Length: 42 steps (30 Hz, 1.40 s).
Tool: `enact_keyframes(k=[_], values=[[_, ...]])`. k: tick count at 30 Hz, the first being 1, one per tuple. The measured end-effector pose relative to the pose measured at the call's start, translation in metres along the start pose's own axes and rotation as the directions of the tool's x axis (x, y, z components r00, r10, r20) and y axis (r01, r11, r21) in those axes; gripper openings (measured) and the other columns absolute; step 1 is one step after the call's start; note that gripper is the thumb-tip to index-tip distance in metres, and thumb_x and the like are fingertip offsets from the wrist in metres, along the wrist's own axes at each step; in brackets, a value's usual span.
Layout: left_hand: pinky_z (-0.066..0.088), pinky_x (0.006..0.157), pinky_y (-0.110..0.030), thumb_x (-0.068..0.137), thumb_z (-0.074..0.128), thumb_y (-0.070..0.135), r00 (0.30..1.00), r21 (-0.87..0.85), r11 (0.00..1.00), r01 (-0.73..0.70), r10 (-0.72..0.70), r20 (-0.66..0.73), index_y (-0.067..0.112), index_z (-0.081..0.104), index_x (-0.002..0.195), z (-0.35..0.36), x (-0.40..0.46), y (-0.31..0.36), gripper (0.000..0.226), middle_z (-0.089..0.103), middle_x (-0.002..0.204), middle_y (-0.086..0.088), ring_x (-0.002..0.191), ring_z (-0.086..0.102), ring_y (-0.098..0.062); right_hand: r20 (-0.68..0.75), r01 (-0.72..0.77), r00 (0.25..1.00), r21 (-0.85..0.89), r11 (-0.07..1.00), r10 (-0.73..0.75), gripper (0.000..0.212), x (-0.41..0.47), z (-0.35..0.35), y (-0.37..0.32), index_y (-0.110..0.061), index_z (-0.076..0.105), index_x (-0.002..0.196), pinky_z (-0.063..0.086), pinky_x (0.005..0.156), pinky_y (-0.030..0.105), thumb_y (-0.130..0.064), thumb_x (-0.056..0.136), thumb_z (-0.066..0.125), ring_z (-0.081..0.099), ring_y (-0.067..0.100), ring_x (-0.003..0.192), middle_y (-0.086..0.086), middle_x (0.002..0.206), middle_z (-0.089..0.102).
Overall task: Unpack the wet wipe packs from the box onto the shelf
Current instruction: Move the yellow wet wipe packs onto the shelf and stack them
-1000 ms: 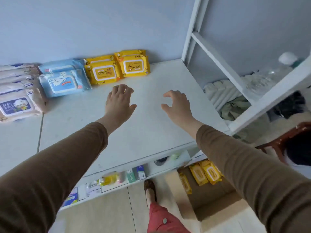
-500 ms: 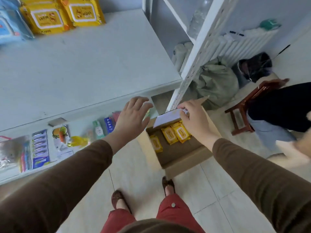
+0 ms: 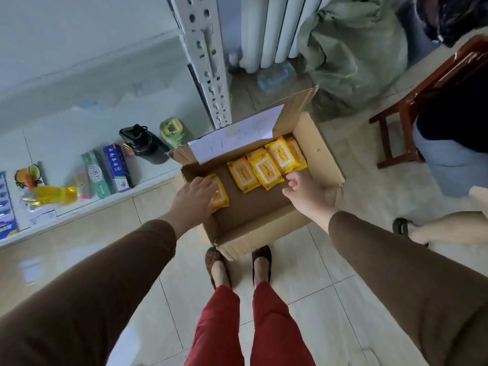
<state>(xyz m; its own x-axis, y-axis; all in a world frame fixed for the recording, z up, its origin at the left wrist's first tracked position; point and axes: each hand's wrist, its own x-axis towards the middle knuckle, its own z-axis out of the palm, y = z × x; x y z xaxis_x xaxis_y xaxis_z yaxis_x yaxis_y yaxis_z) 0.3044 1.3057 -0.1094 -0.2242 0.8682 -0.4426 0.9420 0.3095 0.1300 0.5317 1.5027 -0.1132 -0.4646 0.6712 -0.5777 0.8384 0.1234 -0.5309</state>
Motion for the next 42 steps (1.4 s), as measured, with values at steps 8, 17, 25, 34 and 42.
enact_keyframes(k=[8,17,25,34,42], values=[[0.045,0.083,-0.033,0.086,0.062,0.017,0.963,0.286,0.956,-0.059,-0.021,0.267,0.021,0.046,0.134,0.098,0.105,-0.029,0.050,0.051,0.131,0.001,0.119,0.047,-0.022,0.069,-0.181,0.980,-0.077,0.981,0.186,0.048,0.120,0.069,0.081,-0.010,0.052,0.132,0.048,0.092,0.036,-0.032,0.091,0.063,0.060,0.031,0.116,0.013,0.129,0.061],[0.040,0.102,-0.036,0.094,0.057,0.019,0.894,0.434,0.841,-0.322,0.118,0.433,0.021,0.040,0.143,0.187,0.207,-0.047,0.052,0.045,0.143,-0.001,0.129,0.045,-0.023,-0.072,-0.157,0.986,-0.094,0.983,0.151,0.060,0.217,0.139,0.108,-0.004,0.044,0.138,0.037,0.109,0.042,-0.035,0.091,0.067,0.045,0.033,0.130,0.016,0.139,0.045],[0.035,0.105,-0.039,0.082,0.072,0.028,0.826,0.452,0.746,-0.488,0.229,0.515,0.025,0.032,0.145,0.218,0.230,-0.062,0.074,0.039,0.147,-0.004,0.128,0.044,-0.025,-0.154,-0.246,0.958,-0.011,0.969,0.241,0.079,0.239,0.168,0.108,-0.003,0.038,0.136,0.039,0.107,0.042,-0.042,0.080,0.078,0.045,0.032,0.128,0.016,0.136,0.048],[0.030,0.104,-0.042,0.086,0.061,0.036,0.841,0.620,0.615,-0.487,0.141,0.522,0.028,0.067,0.113,0.203,0.227,-0.046,0.029,0.062,0.116,0.002,0.117,0.045,-0.025,0.187,-0.484,0.875,0.372,0.792,0.447,0.073,0.244,0.175,0.104,-0.013,0.067,0.116,0.051,0.098,0.040,-0.052,0.058,0.089,0.062,0.028,0.112,0.006,0.118,0.068],[0.045,0.080,-0.033,0.082,0.066,0.052,0.979,0.319,0.943,-0.098,0.035,0.200,0.030,0.056,0.113,0.113,0.142,-0.024,0.039,0.063,0.106,0.006,0.101,0.060,-0.019,0.091,-0.184,0.982,0.326,0.927,0.163,0.033,0.138,0.115,0.064,-0.025,0.062,0.100,0.047,0.067,0.026,-0.030,0.073,0.080,0.064,0.016,0.083,-0.006,0.097,0.067]])
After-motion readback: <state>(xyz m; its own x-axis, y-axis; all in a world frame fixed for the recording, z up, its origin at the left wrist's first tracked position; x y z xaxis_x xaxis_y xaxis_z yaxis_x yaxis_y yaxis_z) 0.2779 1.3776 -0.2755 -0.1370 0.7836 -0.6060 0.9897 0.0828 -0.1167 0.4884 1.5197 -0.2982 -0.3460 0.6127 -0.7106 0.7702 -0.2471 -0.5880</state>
